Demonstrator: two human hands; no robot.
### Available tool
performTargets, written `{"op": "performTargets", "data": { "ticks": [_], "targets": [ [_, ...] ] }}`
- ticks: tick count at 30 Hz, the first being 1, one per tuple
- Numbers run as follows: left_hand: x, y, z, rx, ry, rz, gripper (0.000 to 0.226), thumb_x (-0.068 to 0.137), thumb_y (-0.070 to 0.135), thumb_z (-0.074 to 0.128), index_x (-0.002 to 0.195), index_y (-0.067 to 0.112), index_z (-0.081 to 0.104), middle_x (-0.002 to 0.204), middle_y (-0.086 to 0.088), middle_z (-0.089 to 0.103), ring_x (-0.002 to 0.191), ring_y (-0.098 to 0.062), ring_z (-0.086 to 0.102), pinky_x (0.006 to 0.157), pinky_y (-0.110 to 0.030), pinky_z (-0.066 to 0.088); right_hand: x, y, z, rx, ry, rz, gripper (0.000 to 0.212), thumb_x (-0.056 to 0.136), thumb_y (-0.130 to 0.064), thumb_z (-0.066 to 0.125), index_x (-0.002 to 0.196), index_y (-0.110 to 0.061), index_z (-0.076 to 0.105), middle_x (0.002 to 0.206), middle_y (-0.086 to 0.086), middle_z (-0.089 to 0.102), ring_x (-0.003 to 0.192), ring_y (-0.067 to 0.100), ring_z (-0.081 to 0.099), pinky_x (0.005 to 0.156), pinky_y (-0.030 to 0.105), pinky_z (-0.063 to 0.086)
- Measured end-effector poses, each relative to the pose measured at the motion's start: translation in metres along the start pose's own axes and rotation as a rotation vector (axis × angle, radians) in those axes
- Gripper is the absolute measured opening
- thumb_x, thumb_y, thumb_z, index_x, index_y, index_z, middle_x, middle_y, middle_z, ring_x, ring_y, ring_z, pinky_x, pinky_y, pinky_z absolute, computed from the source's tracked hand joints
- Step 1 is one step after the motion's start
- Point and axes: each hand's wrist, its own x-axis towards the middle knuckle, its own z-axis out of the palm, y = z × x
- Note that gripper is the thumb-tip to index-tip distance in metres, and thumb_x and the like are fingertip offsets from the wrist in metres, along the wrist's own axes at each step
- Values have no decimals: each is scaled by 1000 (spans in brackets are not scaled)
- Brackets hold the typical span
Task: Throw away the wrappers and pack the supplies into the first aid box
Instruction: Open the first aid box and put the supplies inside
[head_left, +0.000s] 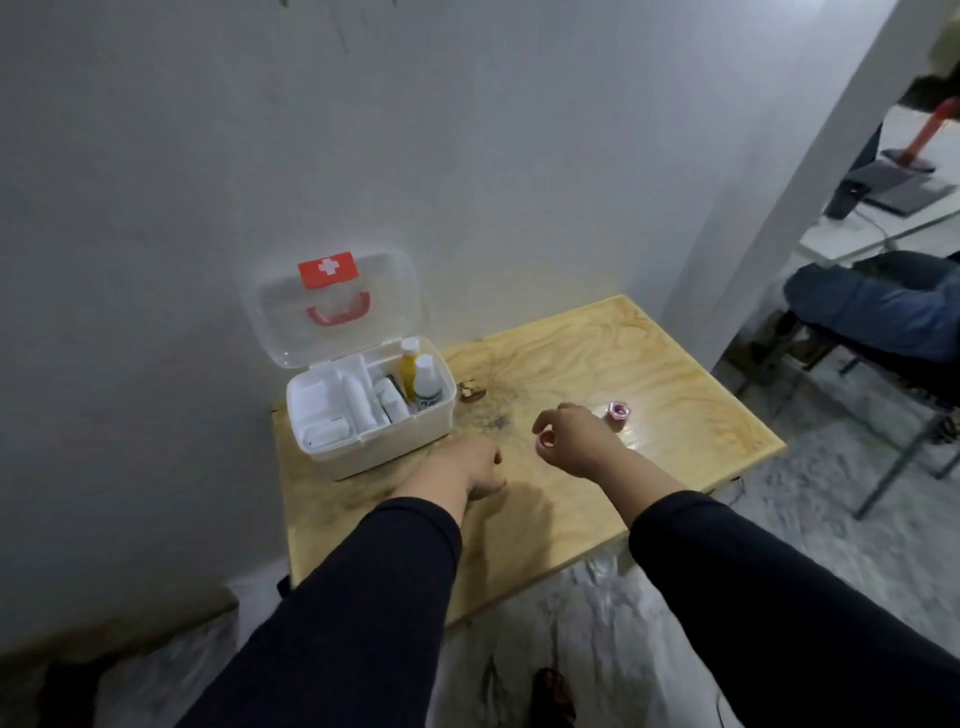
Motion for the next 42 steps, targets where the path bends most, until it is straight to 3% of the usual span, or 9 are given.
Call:
{"op": "performTargets", "data": {
  "ticks": [7,15,21,27,32,38,42],
  "targets": [
    [59,56,-10,-17,5,49,48,96,31,52,140,13,51,136,-6,59,121,-26,58,100,-36,50,41,88,-30,51,143,191,32,90,-19,50,120,-15,62,115,10,58,100,29,62,82,32,49],
    [97,65,-5,-15,-34,-6,49,97,34,51,141,13,50,136,-4,59,122,-24,57,102,-36,49,66,125,-11,104,49,192,36,91,-15,48,124,-10,61,119,14,57,106,32,59,88,33,47],
    [102,67,-10,-52,-12,-37,48,96,32,52,140,12,51,136,-6,59,121,-25,58,101,-37,49,72,119,-16,122,-4,152,36,88,-11,52,122,-13,62,119,10,65,109,28,61,83,29,48],
    [81,54,-49,-97,112,-102,48,96,32,51,141,15,50,140,-4,56,124,-25,55,103,-35,46,87,68,-64,137,16,-49,32,84,-20,56,114,-14,66,106,8,70,94,26,65,72,27,47],
    [40,21,-80,-184,301,-184,45,96,30,53,139,16,52,141,-4,55,127,-24,53,105,-33,44,96,0,-92,186,57,-251,30,83,-19,64,112,-11,65,103,8,70,81,17,56,69,25,43],
    [-20,-46,-83,-314,455,-383,32,95,30,50,125,24,59,127,-8,63,111,-29,61,94,-37,50,98,-94,-85,178,40,-446,31,80,-18,66,111,-9,65,106,11,71,99,26,64,74,23,42],
    [-47,-94,-68,-377,551,-483,55,96,32,54,147,20,38,151,-2,43,135,-26,45,110,-37,38,94,-147,-65,119,7,-530,33,83,-19,64,114,-10,65,113,11,69,105,26,62,77,25,43]
  ]
}}
